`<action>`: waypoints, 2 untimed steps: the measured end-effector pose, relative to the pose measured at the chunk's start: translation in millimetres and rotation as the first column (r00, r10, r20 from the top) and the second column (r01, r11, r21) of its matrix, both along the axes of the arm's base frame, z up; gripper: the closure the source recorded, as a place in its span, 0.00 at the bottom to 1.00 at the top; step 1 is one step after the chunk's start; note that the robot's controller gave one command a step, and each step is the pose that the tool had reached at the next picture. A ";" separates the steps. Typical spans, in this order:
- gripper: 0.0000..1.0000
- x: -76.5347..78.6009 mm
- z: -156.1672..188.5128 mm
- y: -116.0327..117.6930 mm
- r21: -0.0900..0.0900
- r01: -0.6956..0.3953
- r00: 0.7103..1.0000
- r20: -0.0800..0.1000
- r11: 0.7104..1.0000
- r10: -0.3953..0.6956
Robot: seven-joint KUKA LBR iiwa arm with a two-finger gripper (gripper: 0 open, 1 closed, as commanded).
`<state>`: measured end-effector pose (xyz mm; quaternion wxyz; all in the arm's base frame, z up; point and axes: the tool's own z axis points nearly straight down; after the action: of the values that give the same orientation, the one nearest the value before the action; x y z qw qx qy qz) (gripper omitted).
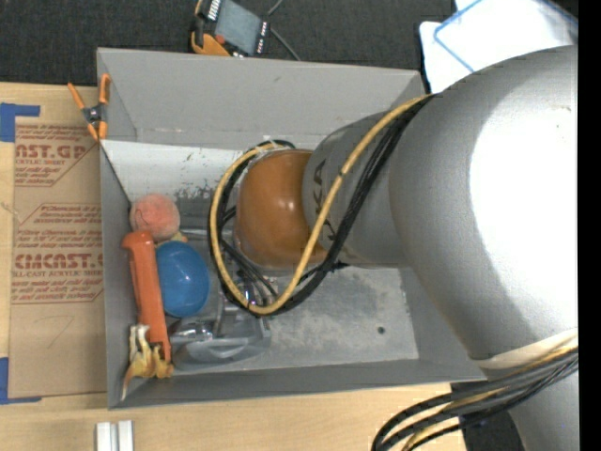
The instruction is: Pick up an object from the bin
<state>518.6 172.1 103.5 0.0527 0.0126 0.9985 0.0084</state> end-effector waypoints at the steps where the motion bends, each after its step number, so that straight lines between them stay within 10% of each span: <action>1: 0.00 -1.5 -7.7 0.8 0.006 0.066 0.998 -0.006 0.998 -0.066; 2: 0.00 -12.1 -9.8 -1.2 0.002 -0.034 0.999 0.015 0.999 0.034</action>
Offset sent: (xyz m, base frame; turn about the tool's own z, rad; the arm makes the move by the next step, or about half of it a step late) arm -0.0159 -0.0035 -0.0126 -0.0353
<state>506.5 170.9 93.7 0.0601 -0.0045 0.9981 0.0103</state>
